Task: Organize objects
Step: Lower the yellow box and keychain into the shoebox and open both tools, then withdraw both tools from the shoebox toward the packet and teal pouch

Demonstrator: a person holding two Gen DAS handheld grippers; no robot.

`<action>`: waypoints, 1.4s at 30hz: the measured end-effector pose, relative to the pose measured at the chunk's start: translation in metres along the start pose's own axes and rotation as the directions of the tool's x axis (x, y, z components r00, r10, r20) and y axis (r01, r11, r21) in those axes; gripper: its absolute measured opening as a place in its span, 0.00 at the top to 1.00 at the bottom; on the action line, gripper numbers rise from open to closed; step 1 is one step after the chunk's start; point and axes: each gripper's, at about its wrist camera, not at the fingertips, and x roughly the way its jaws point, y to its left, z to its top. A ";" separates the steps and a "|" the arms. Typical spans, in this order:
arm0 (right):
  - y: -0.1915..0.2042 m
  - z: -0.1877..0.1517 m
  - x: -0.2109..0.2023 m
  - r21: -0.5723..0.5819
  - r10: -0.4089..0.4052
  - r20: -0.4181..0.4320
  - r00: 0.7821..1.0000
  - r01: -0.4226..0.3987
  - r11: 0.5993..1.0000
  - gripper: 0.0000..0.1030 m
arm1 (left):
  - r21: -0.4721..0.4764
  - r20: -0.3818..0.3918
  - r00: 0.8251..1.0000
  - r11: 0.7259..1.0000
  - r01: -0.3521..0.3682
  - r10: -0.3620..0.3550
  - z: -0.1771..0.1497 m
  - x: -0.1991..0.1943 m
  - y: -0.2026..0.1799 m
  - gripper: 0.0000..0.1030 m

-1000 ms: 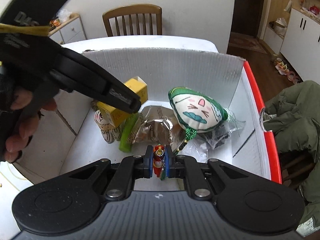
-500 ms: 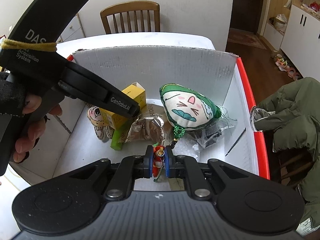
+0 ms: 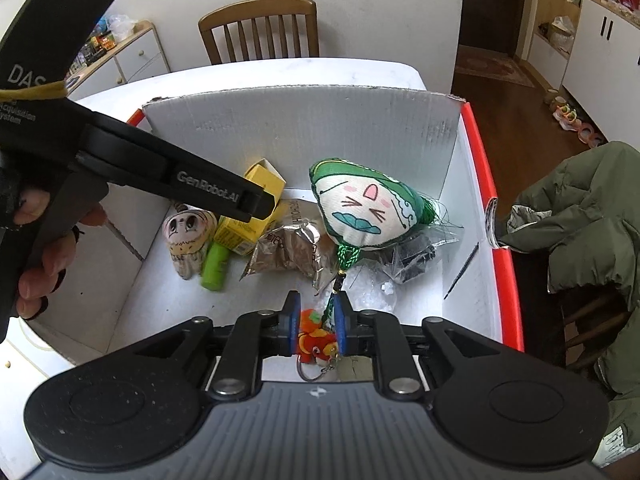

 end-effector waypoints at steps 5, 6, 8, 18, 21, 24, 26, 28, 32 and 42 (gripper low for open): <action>0.000 -0.003 -0.012 -0.006 0.009 0.026 1.000 -0.009 1.000 0.73 | -0.009 0.027 1.000 1.000 0.016 -0.016 -0.005 -0.015 0.003 0.41; 0.001 -0.003 -0.015 -0.006 0.012 0.031 0.999 -0.012 1.000 0.73 | -0.009 0.034 0.999 1.000 0.018 -0.018 -0.006 -0.018 0.002 0.41; 0.001 -0.003 -0.021 -0.005 0.018 0.043 0.999 -0.018 1.000 0.73 | -0.011 0.050 0.998 1.000 0.023 -0.023 -0.009 -0.025 0.004 0.40; 0.006 -0.005 -0.056 0.001 0.047 0.118 0.992 -0.048 0.999 0.56 | 0.010 0.150 0.987 0.999 0.048 -0.049 -0.026 -0.075 -0.002 0.33; 0.009 -0.006 -0.065 0.001 0.056 0.140 0.989 -0.057 0.998 0.52 | 0.016 0.179 0.983 0.999 0.044 -0.046 -0.032 -0.087 -0.002 0.28; 0.012 -0.005 -0.073 0.003 0.064 0.157 0.986 -0.065 0.998 0.52 | 0.002 0.200 0.978 0.998 0.056 -0.055 -0.040 -0.100 0.003 0.25; 0.015 -0.007 -0.079 0.003 0.071 0.168 0.983 -0.072 0.997 0.51 | 0.000 0.220 0.974 0.999 0.054 -0.053 -0.046 -0.109 0.006 0.19; 0.019 -0.007 -0.085 -0.002 0.074 0.182 0.981 -0.074 0.997 0.46 | -0.001 0.238 0.970 0.999 0.047 -0.045 -0.052 -0.118 0.011 0.18; 0.030 -0.010 -0.094 -0.012 0.076 0.202 0.976 -0.075 0.997 0.42 | -0.007 0.269 0.962 0.999 0.043 -0.040 -0.064 -0.134 0.023 0.12; 0.079 -0.008 -0.099 -0.021 0.096 0.231 0.968 -0.093 0.995 0.23 | -0.039 0.310 0.951 0.999 0.031 -0.018 -0.090 -0.163 0.075 0.01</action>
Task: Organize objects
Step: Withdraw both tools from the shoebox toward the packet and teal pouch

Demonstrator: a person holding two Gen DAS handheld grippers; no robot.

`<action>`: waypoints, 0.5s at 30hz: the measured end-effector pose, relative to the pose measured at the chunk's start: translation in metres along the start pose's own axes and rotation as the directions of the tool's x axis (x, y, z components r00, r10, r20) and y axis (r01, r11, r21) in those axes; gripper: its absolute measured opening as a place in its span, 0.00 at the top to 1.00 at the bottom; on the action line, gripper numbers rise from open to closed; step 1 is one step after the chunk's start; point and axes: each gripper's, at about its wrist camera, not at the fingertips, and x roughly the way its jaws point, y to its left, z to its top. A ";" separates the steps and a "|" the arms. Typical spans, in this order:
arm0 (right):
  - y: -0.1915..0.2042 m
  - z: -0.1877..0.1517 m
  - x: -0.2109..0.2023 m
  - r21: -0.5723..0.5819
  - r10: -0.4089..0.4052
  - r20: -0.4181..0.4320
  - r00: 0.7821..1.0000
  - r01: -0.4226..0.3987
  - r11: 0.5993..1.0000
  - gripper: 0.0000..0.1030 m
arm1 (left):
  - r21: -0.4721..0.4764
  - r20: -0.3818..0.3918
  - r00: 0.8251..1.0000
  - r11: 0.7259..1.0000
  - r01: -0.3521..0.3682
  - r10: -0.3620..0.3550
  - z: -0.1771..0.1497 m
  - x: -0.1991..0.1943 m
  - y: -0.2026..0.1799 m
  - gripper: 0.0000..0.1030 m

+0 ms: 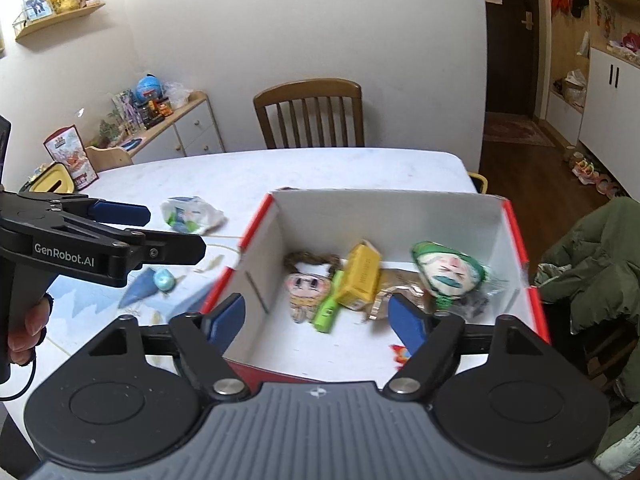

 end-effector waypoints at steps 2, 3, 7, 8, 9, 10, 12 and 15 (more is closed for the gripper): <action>0.014 0.002 0.002 -0.004 0.010 0.005 1.000 -0.010 1.000 0.20 | -0.005 0.003 1.000 1.000 -0.010 0.010 -0.002 -0.005 0.014 0.01; 0.022 0.002 0.004 -0.007 0.016 0.009 1.000 -0.016 1.000 0.17 | -0.007 0.004 1.000 1.000 -0.016 0.016 -0.003 -0.007 0.022 0.01; 0.054 0.005 0.012 -0.026 0.029 0.016 0.999 -0.029 0.999 0.16 | -0.025 -0.003 0.999 0.999 -0.040 0.040 -0.008 -0.013 0.054 0.01; 0.062 0.006 0.015 -0.029 0.035 0.015 0.999 -0.034 0.999 0.16 | -0.034 -0.005 0.999 0.998 -0.044 0.043 -0.008 -0.013 0.062 0.01; 0.070 0.007 0.018 -0.031 0.038 0.013 0.999 -0.038 0.999 0.16 | -0.041 -0.006 0.999 0.998 -0.050 0.050 -0.009 -0.014 0.071 0.01; 0.078 0.008 0.022 -0.032 0.039 0.012 0.999 -0.038 0.999 0.16 | -0.048 -0.006 0.998 0.997 -0.058 0.057 -0.009 -0.014 0.080 0.00; 0.094 0.010 0.029 -0.035 0.043 0.008 0.999 -0.043 0.998 0.16 | -0.056 -0.006 0.997 0.996 -0.076 0.076 -0.010 -0.014 0.097 0.00; 0.118 0.012 0.043 -0.045 0.053 -0.008 0.999 -0.053 0.998 0.15 | -0.066 -0.001 0.995 0.993 -0.095 0.095 -0.012 -0.013 0.124 0.00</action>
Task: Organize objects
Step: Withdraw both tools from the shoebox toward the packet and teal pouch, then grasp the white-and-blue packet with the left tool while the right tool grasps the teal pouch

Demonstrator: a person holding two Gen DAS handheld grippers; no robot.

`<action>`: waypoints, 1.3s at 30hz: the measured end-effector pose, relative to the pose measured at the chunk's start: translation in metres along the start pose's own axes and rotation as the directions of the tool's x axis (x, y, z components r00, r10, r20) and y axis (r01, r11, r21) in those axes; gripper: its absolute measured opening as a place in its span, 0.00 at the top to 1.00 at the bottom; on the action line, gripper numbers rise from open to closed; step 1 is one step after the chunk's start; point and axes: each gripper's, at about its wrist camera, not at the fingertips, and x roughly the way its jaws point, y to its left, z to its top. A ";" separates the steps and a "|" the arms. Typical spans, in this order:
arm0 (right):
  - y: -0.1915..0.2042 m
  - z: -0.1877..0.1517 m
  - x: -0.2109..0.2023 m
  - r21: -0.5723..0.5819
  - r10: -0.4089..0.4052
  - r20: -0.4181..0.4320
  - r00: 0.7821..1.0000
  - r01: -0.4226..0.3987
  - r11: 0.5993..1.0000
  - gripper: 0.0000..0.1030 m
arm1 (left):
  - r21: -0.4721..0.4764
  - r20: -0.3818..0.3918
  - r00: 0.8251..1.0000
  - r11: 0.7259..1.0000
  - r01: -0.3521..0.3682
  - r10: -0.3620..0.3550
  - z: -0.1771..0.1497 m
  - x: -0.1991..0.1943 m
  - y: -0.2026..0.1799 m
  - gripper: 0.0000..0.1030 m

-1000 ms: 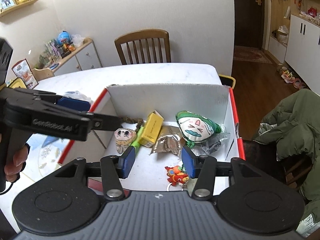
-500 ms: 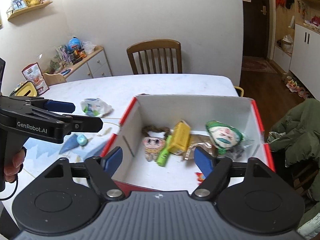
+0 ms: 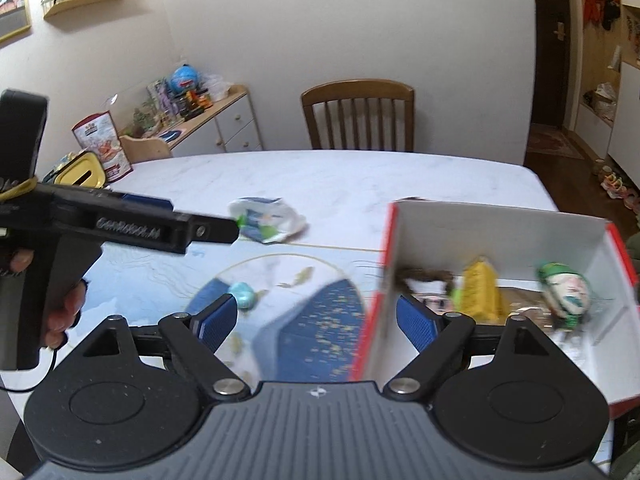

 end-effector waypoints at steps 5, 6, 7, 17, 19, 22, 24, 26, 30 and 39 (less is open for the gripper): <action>0.035 0.004 0.026 -0.025 0.004 -0.030 1.000 -0.005 1.000 0.15 | -0.035 -0.006 1.000 0.999 -0.012 0.012 0.007 0.013 0.047 0.00; 0.040 0.005 0.032 -0.028 0.005 -0.037 0.999 -0.006 1.000 0.15 | -0.038 -0.010 1.000 0.999 -0.004 0.004 0.008 0.017 0.056 0.00; 0.045 0.006 0.038 -0.032 0.005 -0.045 0.999 -0.006 0.999 0.15 | -0.037 -0.018 1.000 0.999 0.000 -0.001 0.009 0.021 0.064 0.00; 0.077 0.011 0.093 -0.054 -0.019 -0.128 0.992 0.012 0.998 0.15 | 0.058 -0.040 0.998 0.997 0.056 -0.054 0.015 0.061 0.109 0.01; 0.080 0.012 0.104 -0.054 -0.026 -0.142 0.990 0.019 0.998 0.15 | 0.082 -0.044 0.997 0.995 0.065 -0.061 0.016 0.069 0.114 0.01; 0.084 0.012 0.121 -0.054 -0.028 -0.165 0.986 0.019 0.998 0.15 | 0.132 -0.051 0.996 0.988 0.084 -0.078 0.016 0.084 0.121 0.01; 0.087 0.013 0.131 -0.061 -0.023 -0.181 0.983 0.012 0.998 0.15 | 0.172 -0.056 0.995 0.980 0.095 -0.087 0.017 0.094 0.124 0.02; 0.090 0.013 0.141 -0.071 -0.015 -0.194 0.981 0.001 0.997 0.15 | 0.207 -0.063 0.993 0.972 0.114 -0.103 0.018 0.104 0.128 0.04; 0.094 0.014 0.161 -0.091 -0.014 -0.223 0.975 -0.007 0.996 0.15 | 0.262 -0.080 0.986 0.951 0.164 -0.147 0.022 0.123 0.133 0.07; 0.092 0.012 0.199 -0.112 -0.023 -0.281 0.959 -0.009 0.994 0.16 | 0.415 -0.117 0.968 0.875 0.250 -0.222 0.023 0.158 0.129 0.08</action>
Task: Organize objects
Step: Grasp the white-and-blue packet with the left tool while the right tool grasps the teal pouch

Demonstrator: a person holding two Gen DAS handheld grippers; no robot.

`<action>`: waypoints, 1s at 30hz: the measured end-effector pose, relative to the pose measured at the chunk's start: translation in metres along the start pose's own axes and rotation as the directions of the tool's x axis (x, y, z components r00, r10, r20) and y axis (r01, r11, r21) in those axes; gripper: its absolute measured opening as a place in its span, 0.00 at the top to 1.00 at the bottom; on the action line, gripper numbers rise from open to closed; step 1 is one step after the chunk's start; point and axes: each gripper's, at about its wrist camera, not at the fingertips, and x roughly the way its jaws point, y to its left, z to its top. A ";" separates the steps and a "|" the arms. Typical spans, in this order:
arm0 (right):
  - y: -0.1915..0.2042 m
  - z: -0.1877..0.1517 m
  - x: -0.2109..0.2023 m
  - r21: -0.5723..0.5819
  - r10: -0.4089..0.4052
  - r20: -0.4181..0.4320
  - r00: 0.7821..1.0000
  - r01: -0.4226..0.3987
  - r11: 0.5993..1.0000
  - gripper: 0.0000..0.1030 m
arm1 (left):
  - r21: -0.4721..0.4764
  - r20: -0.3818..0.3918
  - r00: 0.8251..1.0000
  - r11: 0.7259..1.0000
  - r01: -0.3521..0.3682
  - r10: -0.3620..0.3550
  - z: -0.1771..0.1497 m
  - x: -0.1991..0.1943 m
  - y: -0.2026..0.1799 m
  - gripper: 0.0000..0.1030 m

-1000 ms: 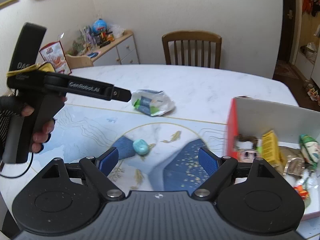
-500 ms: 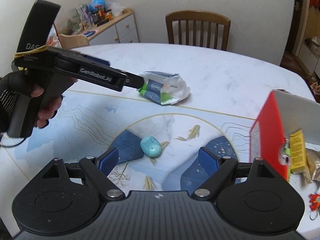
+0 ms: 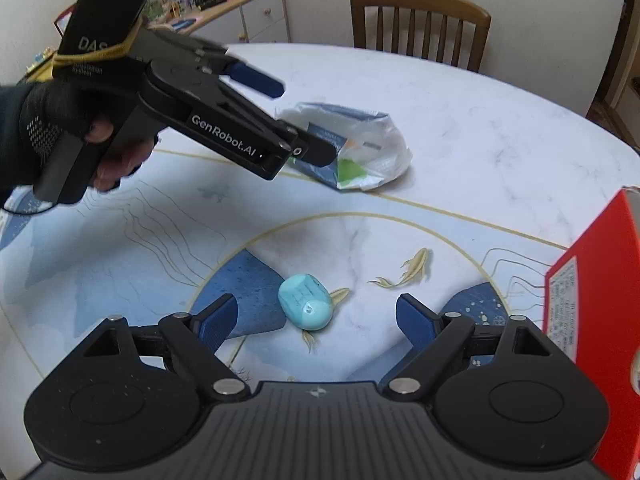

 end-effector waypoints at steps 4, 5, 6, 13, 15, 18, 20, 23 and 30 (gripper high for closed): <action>0.002 0.004 0.010 -0.017 0.004 -0.009 1.000 -0.004 1.000 0.16 | 0.078 0.002 0.999 0.996 0.032 -0.032 0.003 0.013 -0.003 0.08; 0.003 0.004 0.012 -0.022 0.003 -0.009 1.000 -0.003 1.000 0.16 | 0.097 -0.005 0.999 0.994 0.049 -0.049 0.003 0.017 -0.004 0.08; 0.004 0.005 0.014 -0.028 0.004 -0.011 1.000 -0.004 1.000 0.16 | 0.115 -0.013 0.998 0.991 0.068 -0.066 0.003 0.021 -0.005 0.08; 0.014 0.009 0.025 -0.065 0.002 -0.023 1.000 -0.004 0.998 0.26 | 0.170 -0.040 0.998 0.984 0.056 -0.049 -0.006 0.041 -0.010 0.15; 0.017 0.009 0.026 -0.074 0.000 -0.024 1.000 -0.002 0.997 0.29 | 0.156 -0.038 0.998 0.986 0.052 -0.046 -0.007 0.043 -0.008 0.21; 0.020 0.007 0.029 -0.092 -0.011 -0.031 0.999 0.008 0.996 0.37 | 0.147 -0.024 0.999 0.988 0.049 -0.046 -0.008 0.043 -0.008 0.25; 0.021 0.005 0.030 -0.099 -0.021 -0.035 0.999 0.018 0.995 0.42 | 0.138 -0.015 0.999 0.990 0.039 -0.038 -0.008 0.041 -0.008 0.34; 0.021 0.004 0.032 -0.097 -0.025 -0.043 0.999 0.020 0.995 0.53 | 0.120 -0.014 0.999 0.992 0.043 -0.042 -0.007 0.039 -0.008 0.42; 0.021 0.002 0.032 -0.096 -0.041 -0.035 0.999 0.037 0.995 0.67 | 0.084 -0.023 1.000 0.996 0.023 -0.021 -0.009 0.031 -0.010 0.53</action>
